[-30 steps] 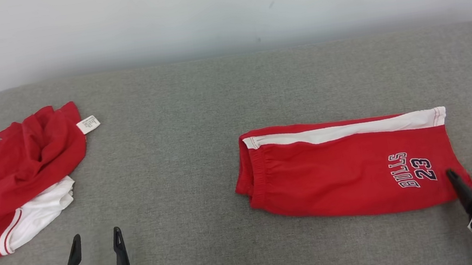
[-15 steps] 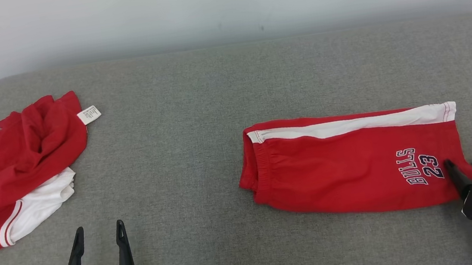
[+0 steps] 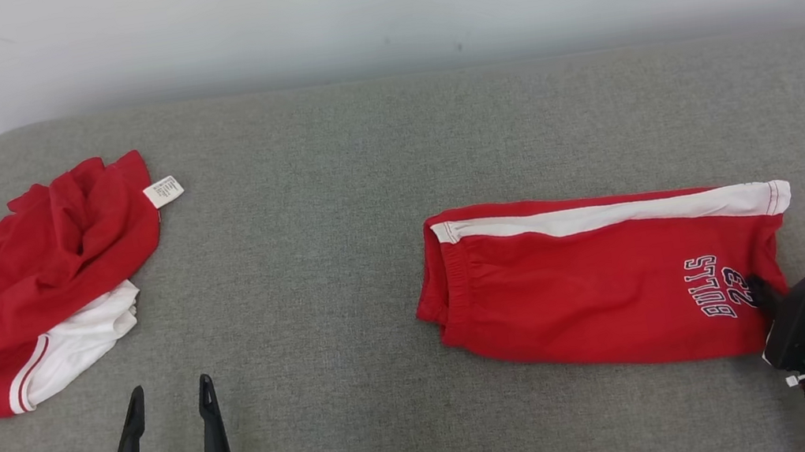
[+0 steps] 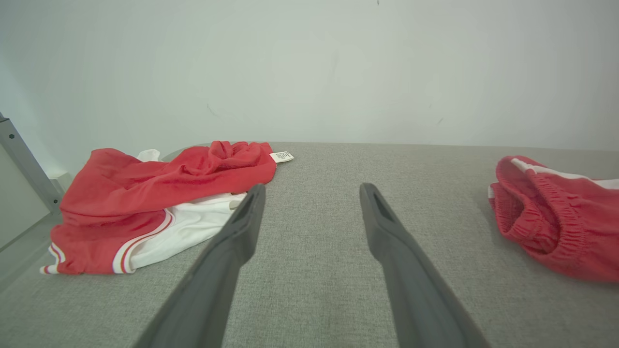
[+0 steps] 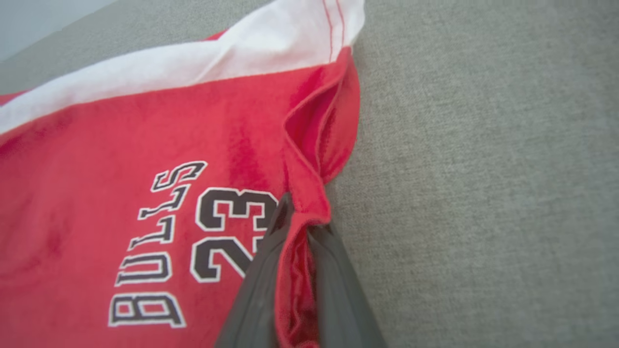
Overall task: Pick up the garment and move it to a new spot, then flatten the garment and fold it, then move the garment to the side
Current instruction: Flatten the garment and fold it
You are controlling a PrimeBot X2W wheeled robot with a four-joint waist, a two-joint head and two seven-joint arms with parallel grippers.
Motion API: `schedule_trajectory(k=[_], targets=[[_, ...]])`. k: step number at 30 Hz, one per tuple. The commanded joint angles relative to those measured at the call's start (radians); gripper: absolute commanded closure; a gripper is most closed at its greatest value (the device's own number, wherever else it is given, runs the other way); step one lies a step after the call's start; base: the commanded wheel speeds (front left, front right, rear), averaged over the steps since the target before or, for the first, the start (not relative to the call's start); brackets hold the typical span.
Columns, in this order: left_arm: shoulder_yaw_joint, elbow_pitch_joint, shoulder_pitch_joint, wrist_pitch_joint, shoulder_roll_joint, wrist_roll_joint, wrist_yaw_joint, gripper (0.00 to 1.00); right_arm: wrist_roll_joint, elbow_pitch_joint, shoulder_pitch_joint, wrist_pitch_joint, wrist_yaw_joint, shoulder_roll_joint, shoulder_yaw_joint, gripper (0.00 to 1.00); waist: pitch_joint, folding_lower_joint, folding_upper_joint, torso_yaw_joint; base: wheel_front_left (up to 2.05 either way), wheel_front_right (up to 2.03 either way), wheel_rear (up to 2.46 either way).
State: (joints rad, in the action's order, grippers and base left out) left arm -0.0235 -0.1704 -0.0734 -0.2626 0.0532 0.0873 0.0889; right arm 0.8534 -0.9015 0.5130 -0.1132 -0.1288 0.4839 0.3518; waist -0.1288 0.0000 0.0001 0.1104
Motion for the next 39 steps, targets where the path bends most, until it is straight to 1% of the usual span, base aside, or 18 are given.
schedule_trajectory(k=[1,3,7,12,15,19,25,31,32,35,39], targets=[[-0.002,-0.004,-0.002,-0.003,-0.002,-0.003,0.002,0.0,-0.009,-0.014,-0.014,-0.006,-0.003,0.0,0.018,1.0,0.006,0.0,-0.0001,-0.002,0.0,0.0,0.0],[0.0,-0.005,0.004,-0.003,-0.003,-0.003,0.0,0.0,-0.023,-0.028,-0.009,0.013,-0.001,0.03,0.026,1.0,0.015,0.0,-0.0001,-0.004,0.0,0.0,0.0],[0.004,-0.008,0.006,-0.003,-0.003,0.0,0.001,0.0,-0.029,-0.085,0.005,0.051,0.0,0.081,0.004,1.0,0.027,0.0,-0.0001,-0.008,0.0,0.0,0.0],[0.001,-0.008,0.014,-0.003,-0.003,0.004,-0.001,0.0,-0.035,-0.111,0.022,0.077,-0.001,0.1,-0.003,1.0,0.037,0.0,-0.0001,-0.02,0.0,0.0,0.0],[0.0,-0.004,0.021,-0.003,-0.003,0.007,-0.004,0.0,-0.022,-0.088,0.028,0.088,-0.001,0.104,0.006,1.0,0.042,0.0,-0.0001,-0.033,0.0,0.0,0.0],[-0.01,0.0,0.038,-0.003,-0.003,0.01,-0.01,0.0,-0.007,0.012,0.03,0.095,-0.001,0.085,0.041,1.0,0.054,0.0,-0.0001,-0.056,0.0,0.0,0.0],[-0.028,0.004,0.05,-0.003,-0.003,0.008,-0.008,0.0,0.003,0.201,0.005,0.08,-0.001,0.066,0.107,1.0,0.068,0.0,-0.0001,-0.08,0.0,0.0,0.0],[-0.018,0.007,0.036,-0.003,-0.003,0.009,-0.004,0.0,0.008,0.352,-0.018,0.043,-0.001,0.015,0.153,1.0,0.064,0.0,-0.0001,-0.068,0.0,0.0,0.0],[-0.015,0.008,0.033,-0.003,-0.003,0.014,-0.004,0.0,0.003,0.386,-0.022,0.033,-0.001,-0.01,0.167,1.0,0.059,0.0,-0.0001,-0.059,0.0,0.0,0.0],[-0.007,0.005,0.023,-0.003,-0.004,0.019,-0.004,0.0,-0.006,0.416,-0.022,0.016,-0.001,-0.051,0.177,1.0,0.051,0.0,-0.0001,-0.04,0.0,0.0,0.0],[0.007,-0.001,0.01,-0.003,-0.004,0.023,-0.004,0.0,-0.018,0.424,-0.007,0.004,-0.001,-0.106,0.183,1.0,0.039,0.0,-0.0001,-0.011,0.0,0.0,0.0]])
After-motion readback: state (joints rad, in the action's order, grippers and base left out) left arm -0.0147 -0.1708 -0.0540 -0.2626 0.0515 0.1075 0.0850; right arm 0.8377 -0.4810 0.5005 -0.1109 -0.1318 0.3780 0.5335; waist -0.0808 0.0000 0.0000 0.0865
